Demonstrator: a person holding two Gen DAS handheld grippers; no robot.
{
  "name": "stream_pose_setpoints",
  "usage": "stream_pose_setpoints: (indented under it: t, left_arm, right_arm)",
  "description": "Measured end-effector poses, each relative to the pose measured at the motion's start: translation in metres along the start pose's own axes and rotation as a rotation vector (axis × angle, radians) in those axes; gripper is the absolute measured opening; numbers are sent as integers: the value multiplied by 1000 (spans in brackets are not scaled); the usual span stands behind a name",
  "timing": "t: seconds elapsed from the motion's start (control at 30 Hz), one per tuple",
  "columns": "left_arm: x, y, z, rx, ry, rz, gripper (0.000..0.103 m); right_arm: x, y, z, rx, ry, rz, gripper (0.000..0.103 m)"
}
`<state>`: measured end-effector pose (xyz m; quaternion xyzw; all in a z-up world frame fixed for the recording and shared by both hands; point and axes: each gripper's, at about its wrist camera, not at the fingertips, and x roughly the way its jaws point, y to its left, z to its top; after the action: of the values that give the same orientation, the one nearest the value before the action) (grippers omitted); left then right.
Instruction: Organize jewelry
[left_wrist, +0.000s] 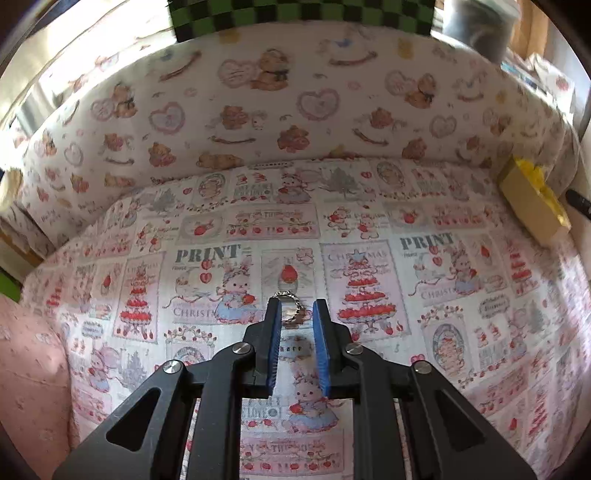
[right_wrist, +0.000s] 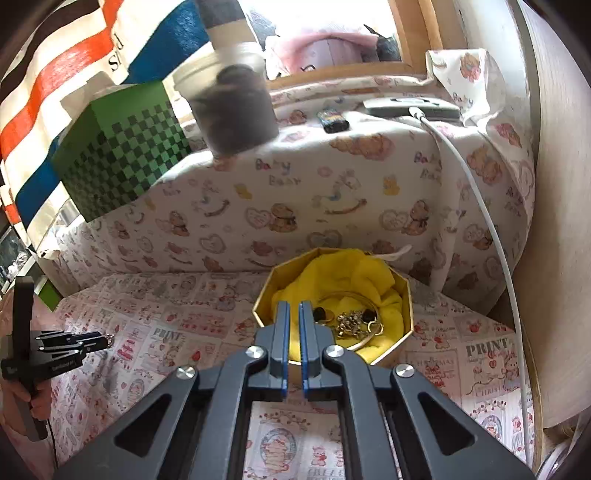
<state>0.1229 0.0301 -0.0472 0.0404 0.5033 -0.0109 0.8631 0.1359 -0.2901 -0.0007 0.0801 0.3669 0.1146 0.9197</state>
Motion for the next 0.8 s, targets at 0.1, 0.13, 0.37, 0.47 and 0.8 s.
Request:
stream_pose_setpoints:
  t: [0.1, 0.13, 0.37, 0.47, 0.8]
  left_arm:
    - [2, -1, 2, -13, -3, 40, 22]
    - [2, -1, 2, -14, -6, 42, 22]
    - [14, 7, 1, -24, 21, 28, 22]
    - [16, 14, 1, -44, 1, 3, 22]
    - [-15, -2, 6, -50, -82, -31, 19]
  right_arm:
    - [2, -3, 1, 13, 11, 0, 4]
    - [2, -3, 1, 16, 12, 1, 4]
    - [-1, -3, 2, 23, 13, 3, 4]
    - [-2, -6, 3, 35, 17, -8, 4]
    - [-13, -14, 5, 78, -10, 5, 11]
